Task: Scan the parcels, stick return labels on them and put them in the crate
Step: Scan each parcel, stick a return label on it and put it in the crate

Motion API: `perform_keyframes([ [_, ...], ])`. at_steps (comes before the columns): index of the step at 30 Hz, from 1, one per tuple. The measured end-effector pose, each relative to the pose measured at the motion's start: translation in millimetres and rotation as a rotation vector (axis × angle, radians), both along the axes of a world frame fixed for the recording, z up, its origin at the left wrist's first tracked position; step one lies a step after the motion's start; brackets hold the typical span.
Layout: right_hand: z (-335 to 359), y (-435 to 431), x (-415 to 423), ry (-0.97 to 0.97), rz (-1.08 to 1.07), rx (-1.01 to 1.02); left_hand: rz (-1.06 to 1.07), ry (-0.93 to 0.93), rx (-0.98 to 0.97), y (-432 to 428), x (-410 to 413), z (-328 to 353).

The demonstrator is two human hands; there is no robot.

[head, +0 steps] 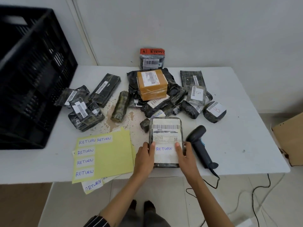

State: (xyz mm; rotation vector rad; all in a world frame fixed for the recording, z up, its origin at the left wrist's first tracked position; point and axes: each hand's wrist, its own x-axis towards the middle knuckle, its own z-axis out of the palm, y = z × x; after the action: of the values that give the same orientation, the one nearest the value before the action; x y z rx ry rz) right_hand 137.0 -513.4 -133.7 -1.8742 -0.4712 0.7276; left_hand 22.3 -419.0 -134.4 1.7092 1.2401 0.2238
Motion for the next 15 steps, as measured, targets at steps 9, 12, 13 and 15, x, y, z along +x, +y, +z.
perform_keyframes([
  [9, 98, 55, -17, 0.269, 0.121, 0.291, 0.057, -0.296, 0.127, 47, -53, 108],
  [12, 131, 86, -33, 0.257, 0.172, 0.357, 0.095, -0.329, 0.186, 74, -73, 140],
  [13, 141, 97, -39, 0.251, 0.194, 0.379, 0.117, -0.343, 0.206, 84, -81, 150],
  [15, 161, 121, -52, 0.254, 0.236, 0.428, 0.157, -0.383, 0.23, 105, -97, 169],
])
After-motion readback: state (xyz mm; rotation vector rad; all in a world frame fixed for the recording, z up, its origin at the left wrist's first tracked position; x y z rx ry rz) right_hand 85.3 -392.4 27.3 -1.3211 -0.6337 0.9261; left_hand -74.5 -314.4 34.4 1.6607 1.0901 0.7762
